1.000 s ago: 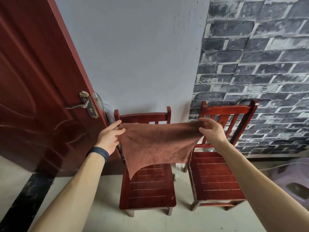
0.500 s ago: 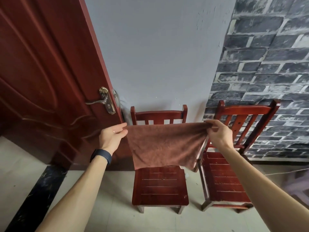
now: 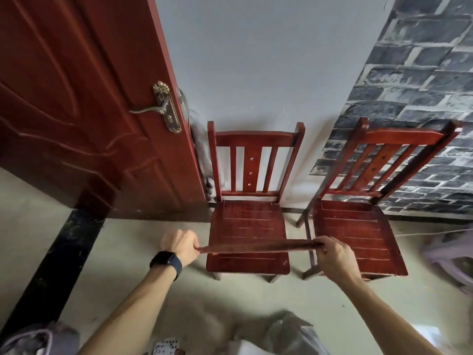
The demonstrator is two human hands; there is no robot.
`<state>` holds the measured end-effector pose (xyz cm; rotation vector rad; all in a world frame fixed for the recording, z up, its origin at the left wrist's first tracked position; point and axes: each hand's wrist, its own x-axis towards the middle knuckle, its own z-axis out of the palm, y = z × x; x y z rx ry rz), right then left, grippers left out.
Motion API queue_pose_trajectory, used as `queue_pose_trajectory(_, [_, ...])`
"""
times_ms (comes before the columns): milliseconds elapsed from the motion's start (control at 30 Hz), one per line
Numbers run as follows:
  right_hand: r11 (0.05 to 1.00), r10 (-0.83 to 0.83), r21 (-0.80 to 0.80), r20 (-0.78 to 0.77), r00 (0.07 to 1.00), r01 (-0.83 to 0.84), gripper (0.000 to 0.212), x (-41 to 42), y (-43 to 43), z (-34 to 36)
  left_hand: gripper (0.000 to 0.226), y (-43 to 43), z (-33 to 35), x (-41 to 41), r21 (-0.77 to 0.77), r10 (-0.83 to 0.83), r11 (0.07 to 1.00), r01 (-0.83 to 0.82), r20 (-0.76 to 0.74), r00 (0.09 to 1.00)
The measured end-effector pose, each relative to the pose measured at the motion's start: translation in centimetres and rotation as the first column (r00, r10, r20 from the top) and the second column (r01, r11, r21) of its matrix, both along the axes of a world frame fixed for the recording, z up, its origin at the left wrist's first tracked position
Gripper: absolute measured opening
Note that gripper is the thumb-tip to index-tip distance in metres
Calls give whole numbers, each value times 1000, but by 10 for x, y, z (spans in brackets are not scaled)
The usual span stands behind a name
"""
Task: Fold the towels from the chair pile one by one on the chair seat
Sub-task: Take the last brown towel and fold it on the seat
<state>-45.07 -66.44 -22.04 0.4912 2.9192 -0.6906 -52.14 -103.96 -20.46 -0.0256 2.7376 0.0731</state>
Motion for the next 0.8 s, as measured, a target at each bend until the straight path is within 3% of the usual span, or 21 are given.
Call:
queue_pose_trajectory(100, [1000, -26, 11, 93, 995, 26, 20, 18, 2, -20, 19, -2, -15, 3, -46, -20, 999, 29, 179, 984])
queue_pose_trajectory(233, [999, -38, -15, 141, 989, 40, 20, 7, 9, -49, 11, 2, -34, -16, 14, 61, 998, -67, 256, 965])
queue_pose_trajectory(500, [998, 0, -66, 274, 962, 19, 27, -113, 15, -141, 11, 22, -137, -116, 69, 216, 969, -239, 241, 946])
queue_pose_trajectory(633, [998, 1, -54, 254, 967, 13, 26, -190, 20, -211, 6, 27, -207, -168, 78, 288, 948, -310, 210, 934])
queue_pose_trajectory(700, [999, 4, -50, 237, 972, 8, 25, -222, 22, -242, 14, 32, -235, -194, 85, 323, 936, -341, 177, 930])
queue_pose_trajectory(800, [997, -42, -59, 184, 982, 54, 26, -262, 22, -283, 13, 35, -278, -231, 198, 446, 861, -469, 153, 882])
